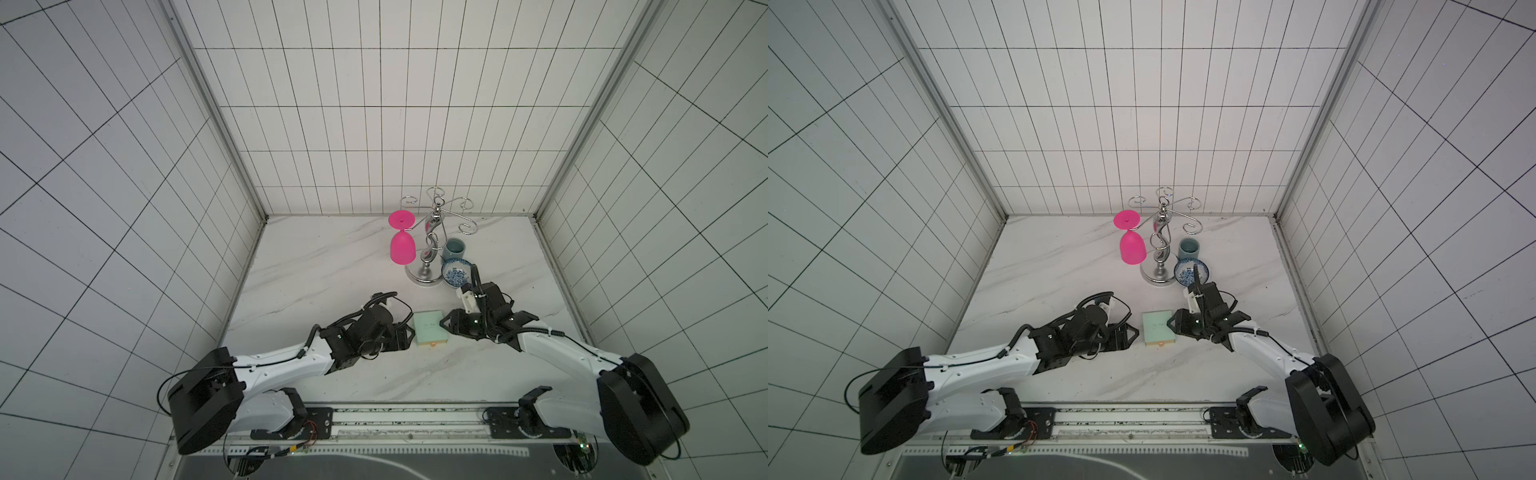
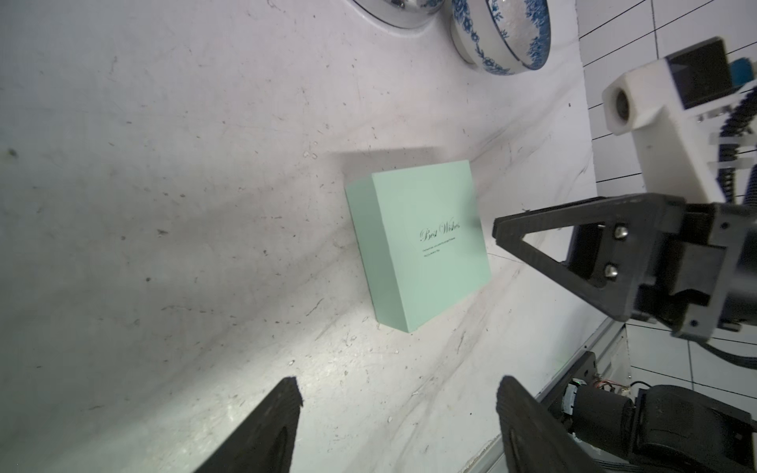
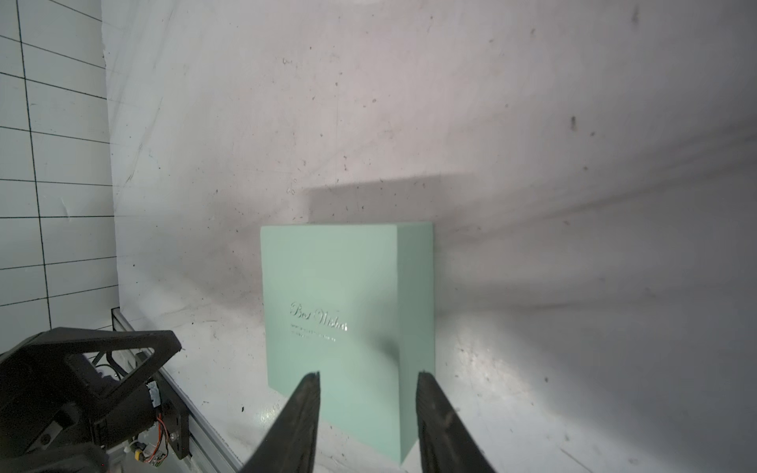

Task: Take out the earrings from the drawer-style jewelry box
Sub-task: Move the jewelry box to the center of the board.

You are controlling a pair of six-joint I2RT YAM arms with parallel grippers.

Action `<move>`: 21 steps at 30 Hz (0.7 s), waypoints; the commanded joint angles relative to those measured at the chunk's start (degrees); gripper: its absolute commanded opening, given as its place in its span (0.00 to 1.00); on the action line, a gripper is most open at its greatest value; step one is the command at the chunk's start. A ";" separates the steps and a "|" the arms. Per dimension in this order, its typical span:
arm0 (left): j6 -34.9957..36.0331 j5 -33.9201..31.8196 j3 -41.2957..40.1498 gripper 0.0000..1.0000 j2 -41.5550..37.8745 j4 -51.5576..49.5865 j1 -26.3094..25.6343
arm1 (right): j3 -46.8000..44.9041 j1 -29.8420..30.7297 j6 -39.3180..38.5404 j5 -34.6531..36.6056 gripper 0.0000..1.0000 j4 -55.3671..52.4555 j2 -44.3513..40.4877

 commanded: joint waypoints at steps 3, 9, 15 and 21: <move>-4.04 3.17 -3.76 0.73 -1.49 4.24 2.96 | -2.38 1.88 2.17 -3.44 0.35 6.03 3.52; -6.31 3.27 -8.27 0.69 -6.26 3.47 5.91 | 4.91 5.10 -0.11 -2.81 0.31 6.34 11.96; -6.97 4.16 -12.62 0.68 -10.95 4.71 12.37 | 13.95 8.09 -2.27 -2.15 0.29 5.91 20.72; -4.73 5.69 -12.72 0.67 -9.29 5.08 15.33 | 19.32 11.33 -1.37 -4.46 0.31 8.62 26.40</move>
